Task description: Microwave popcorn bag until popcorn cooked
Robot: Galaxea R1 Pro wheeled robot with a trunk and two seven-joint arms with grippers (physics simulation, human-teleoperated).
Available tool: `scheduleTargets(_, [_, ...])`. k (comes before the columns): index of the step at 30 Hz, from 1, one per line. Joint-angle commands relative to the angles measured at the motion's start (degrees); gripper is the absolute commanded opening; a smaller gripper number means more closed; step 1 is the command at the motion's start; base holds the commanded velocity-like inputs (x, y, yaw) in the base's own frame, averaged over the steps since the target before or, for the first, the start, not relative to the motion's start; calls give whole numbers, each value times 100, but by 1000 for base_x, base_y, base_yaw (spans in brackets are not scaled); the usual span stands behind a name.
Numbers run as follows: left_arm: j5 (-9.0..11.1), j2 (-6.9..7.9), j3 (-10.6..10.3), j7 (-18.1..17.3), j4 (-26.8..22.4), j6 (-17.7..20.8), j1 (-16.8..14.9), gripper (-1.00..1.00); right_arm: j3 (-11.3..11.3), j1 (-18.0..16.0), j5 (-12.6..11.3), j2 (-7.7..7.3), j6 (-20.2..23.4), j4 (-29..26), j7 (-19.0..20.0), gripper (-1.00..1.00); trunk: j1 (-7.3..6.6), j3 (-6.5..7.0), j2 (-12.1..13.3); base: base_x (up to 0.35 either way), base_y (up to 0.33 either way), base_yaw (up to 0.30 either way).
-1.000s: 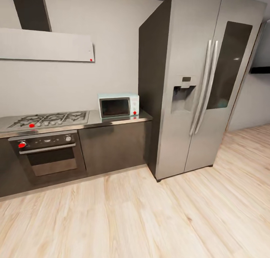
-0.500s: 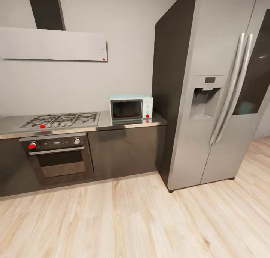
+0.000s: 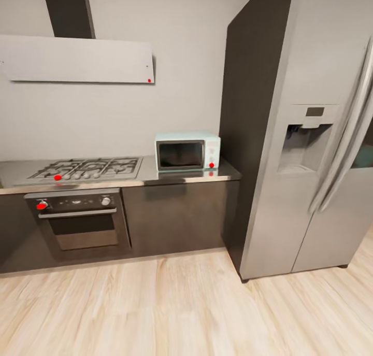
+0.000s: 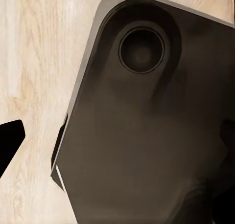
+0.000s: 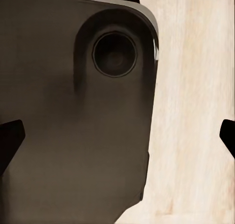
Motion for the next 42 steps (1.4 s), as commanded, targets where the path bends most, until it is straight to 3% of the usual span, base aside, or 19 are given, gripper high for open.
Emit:
scheduleTargets(1, [4, -1, 44, 2, -10, 8, 1, 100, 2, -1, 34, -1, -12, 0, -5, 100, 3, -5, -2, 319, -128, 1])
scheduleTargets(14, [12, -1, 44, 2, -11, 8, 1, 100, 2, -1, 35, 6, 16, 0, -3, 100, 3, -5, -2, 320, -73, 11])
scheduleTargets(26, [2, -4, 44, 2, -10, -24, 1, 100, 2, -1, 35, 7, 6, 0, -10, 100, 3, -5, -2, 321, 0, 259])
scheduleTargets(34, [-13, -17, 44, -6, -11, -93, 1, 100, 2, -1, 35, 7, -1, 0, -10, 100, 3, -5, -2, 44, 0, 256])
scheduleTargets(42, [-26, -32, 39, -10, -11, -98, 1, 100, 2, -1, 26, -2, -15, 0, -10, 100, 3, -5, -2, 51, 0, 21])
